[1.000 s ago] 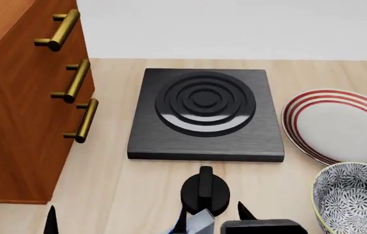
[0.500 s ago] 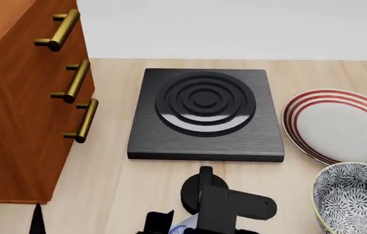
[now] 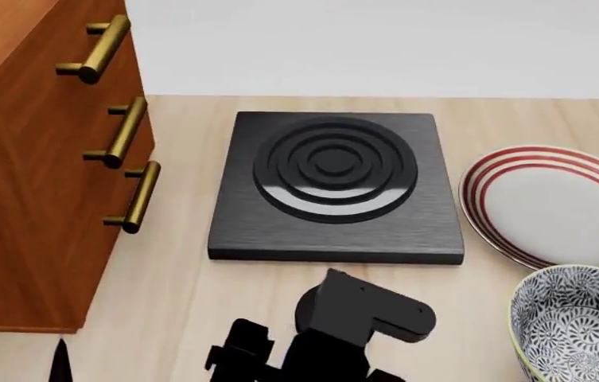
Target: Pick up the cream cheese and put it in the bowl.
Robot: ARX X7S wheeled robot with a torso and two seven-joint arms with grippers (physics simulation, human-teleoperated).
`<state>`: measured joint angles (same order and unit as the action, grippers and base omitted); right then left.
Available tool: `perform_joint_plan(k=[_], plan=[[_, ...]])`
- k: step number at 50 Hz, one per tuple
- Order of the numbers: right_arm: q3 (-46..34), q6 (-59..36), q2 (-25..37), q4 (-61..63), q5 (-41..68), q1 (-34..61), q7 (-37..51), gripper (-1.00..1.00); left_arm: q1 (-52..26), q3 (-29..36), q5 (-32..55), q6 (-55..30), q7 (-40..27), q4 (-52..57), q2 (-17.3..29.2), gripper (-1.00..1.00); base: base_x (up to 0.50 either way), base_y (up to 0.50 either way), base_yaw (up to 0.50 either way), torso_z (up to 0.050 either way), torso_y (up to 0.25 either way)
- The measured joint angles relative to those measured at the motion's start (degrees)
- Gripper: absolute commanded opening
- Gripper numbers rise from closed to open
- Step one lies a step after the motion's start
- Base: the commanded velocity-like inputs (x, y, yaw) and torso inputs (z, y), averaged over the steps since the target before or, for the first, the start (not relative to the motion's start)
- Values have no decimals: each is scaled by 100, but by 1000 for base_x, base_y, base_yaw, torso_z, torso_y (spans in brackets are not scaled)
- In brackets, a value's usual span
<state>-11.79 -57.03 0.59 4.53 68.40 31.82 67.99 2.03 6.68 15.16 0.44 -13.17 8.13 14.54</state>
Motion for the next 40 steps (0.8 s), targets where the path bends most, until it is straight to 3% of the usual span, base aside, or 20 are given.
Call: perform_joint_plan(k=[16,40], plan=[[-87,1113,55,-1117,655,361,421,100,-53,34,23,123,15,-248,2,100,0,0,0,0,0],[-492,1633,115,-2038,1110,545,277,100,-61,48,90,203,-16,-295,46,100,0,0,0,0,0]])
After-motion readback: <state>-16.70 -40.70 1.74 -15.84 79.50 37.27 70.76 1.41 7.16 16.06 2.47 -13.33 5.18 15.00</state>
